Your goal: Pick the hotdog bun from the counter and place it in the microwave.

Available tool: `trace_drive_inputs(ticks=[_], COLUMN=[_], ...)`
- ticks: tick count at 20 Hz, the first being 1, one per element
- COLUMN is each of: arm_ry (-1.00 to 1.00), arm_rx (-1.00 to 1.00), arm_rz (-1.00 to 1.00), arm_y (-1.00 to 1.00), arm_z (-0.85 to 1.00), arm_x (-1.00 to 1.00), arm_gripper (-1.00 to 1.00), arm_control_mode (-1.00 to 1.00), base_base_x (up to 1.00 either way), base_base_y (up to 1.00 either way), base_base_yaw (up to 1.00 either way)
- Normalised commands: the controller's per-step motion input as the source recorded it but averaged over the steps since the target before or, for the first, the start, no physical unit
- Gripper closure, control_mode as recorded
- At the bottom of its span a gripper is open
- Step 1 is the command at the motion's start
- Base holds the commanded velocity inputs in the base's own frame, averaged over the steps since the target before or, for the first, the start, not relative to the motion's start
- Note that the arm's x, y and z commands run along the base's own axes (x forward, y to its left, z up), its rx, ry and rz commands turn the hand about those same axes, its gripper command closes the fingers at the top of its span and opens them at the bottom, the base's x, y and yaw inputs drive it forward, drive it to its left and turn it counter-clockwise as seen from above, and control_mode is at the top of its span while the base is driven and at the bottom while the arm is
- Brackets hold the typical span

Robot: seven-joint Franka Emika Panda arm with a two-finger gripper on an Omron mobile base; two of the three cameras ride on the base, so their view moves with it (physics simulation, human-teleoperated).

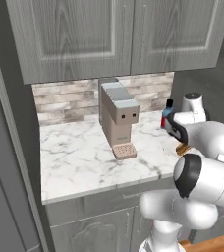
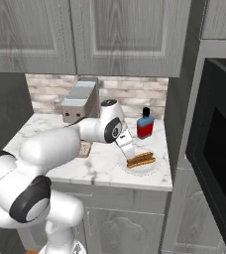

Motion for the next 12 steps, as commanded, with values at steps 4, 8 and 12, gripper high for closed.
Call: trace_drive_inputs(ticks=[4,8,12], arm_ry=[0.01,0.0,0.0], arm_rx=[0.09,0.14,0.11], arm_rz=[-0.16,-0.04,0.0], arm_y=[-0.08,0.0,-0.1], arm_z=[-0.45,-0.39,-0.34], arm_x=[0.1,0.34,0.18], arm_gripper=[-1.0,-1.0,-1.0], arm_control_mode=[-1.0,-1.0,-1.0], base_base_x=[0.0,0.0,0.0], base_base_y=[0.0,0.0,0.0], base_base_yaw=[0.0,0.0,0.0])
